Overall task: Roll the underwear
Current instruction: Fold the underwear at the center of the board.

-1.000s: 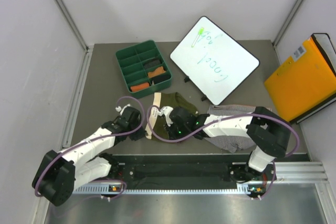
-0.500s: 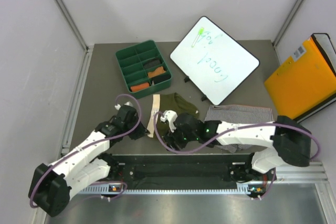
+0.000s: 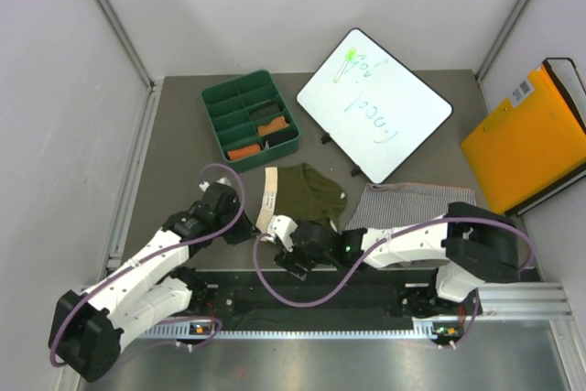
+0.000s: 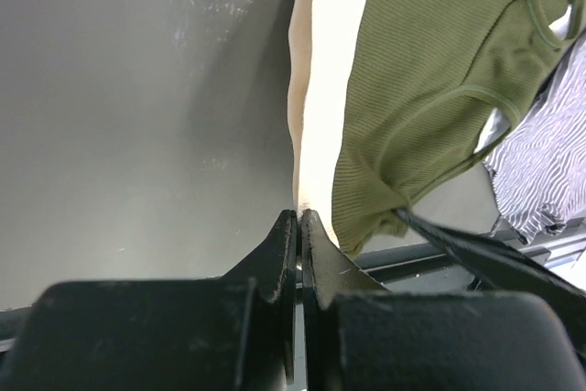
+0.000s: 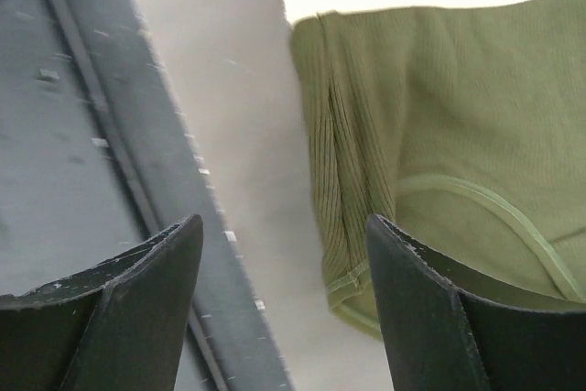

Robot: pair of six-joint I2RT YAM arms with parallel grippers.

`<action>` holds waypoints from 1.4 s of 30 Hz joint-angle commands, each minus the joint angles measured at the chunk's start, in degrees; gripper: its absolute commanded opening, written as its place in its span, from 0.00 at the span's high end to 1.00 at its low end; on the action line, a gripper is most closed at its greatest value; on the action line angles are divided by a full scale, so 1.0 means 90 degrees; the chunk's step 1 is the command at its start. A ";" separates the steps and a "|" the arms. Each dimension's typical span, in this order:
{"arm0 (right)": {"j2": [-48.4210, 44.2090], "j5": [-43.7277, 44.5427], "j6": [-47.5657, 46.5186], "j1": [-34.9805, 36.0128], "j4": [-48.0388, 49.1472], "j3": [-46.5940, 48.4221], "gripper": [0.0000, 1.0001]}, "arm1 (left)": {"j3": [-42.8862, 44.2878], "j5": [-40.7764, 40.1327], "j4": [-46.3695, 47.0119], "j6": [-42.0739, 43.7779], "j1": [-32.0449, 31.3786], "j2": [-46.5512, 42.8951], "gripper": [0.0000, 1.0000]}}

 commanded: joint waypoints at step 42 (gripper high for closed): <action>-0.1084 -0.0752 -0.0209 0.0088 -0.1406 0.0465 1.00 | 0.0969 -0.1166 -0.1507 0.0358 0.0012 -0.0780 1.00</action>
